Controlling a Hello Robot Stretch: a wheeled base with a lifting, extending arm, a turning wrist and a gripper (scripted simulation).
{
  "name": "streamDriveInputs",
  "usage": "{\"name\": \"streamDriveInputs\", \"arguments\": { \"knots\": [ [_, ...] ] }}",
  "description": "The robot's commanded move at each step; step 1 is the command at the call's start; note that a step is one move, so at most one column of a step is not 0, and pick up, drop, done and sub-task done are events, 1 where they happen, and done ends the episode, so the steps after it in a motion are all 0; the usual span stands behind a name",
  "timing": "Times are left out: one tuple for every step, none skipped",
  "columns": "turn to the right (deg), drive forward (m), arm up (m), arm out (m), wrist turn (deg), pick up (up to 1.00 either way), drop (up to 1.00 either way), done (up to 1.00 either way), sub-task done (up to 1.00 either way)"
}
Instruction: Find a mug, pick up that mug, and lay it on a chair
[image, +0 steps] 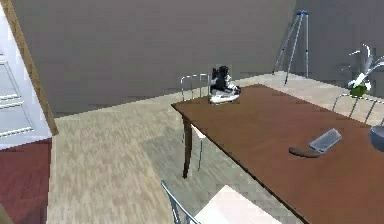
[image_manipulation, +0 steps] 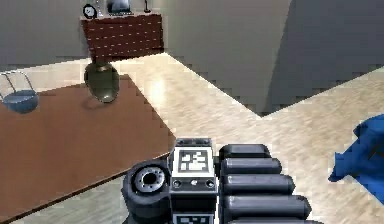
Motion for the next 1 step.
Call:
{"name": "streamDriveInputs", "arguments": {
  "knots": [
    [33.0, 0.0, 0.0, 0.0, 0.0, 0.0, 0.0, 0.0, 0.0]
  ]
}}
